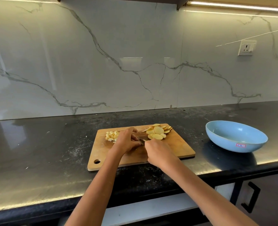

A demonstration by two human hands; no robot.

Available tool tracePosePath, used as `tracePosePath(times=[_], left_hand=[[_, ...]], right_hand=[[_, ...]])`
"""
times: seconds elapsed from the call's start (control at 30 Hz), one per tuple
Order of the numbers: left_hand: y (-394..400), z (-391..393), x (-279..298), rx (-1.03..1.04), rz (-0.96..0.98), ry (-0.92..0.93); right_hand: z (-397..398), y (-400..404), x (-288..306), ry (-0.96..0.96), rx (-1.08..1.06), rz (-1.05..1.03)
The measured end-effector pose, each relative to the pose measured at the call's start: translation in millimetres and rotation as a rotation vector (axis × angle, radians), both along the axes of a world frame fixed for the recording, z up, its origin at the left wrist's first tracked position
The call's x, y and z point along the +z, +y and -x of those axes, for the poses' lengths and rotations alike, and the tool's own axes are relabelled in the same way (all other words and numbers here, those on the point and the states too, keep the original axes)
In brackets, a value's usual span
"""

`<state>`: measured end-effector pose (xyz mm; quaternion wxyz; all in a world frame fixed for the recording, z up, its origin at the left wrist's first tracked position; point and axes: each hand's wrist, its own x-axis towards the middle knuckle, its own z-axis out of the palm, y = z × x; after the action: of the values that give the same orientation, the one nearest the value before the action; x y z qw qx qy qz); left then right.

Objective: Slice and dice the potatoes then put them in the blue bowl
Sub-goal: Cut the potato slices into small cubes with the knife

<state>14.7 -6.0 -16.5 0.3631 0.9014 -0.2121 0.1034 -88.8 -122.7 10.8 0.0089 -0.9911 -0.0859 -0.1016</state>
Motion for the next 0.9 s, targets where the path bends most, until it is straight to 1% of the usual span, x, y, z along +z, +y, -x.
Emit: tracePosePath(times=[0.23,0.33,0.5,0.63,0.77,0.9], left_hand=[[0.5,4.4,1.6,-0.017,0.004,0.019],[0.4,4.2,2.0,-0.036,-0.022,0.020],[1.1,4.5,2.9,-0.053,-0.035,0.055],[3.3,3.3,4.1,-0.092,-0.051,0.080],[1.7,7.7,6.7,-0.166,-0.094,0.068],[-3.4,7.5,4.9,-0.187,-0.073,0.080]], right_hand=[[22.6,-4.7,-4.2,0.047,0.030,0.030],[34.6,-12.1,-8.0,0.052,0.011,-0.021],[27.3,-26.3,-10.8,0.046,-0.041,-0.129],[22.5,-26.8,-8.7,0.040,-0.040,-0.147],[16.9,-24.7,-6.6,0.043,-0.032,-0.164],[16.4,-33.4,1.1,0.033,-0.061,-0.203]])
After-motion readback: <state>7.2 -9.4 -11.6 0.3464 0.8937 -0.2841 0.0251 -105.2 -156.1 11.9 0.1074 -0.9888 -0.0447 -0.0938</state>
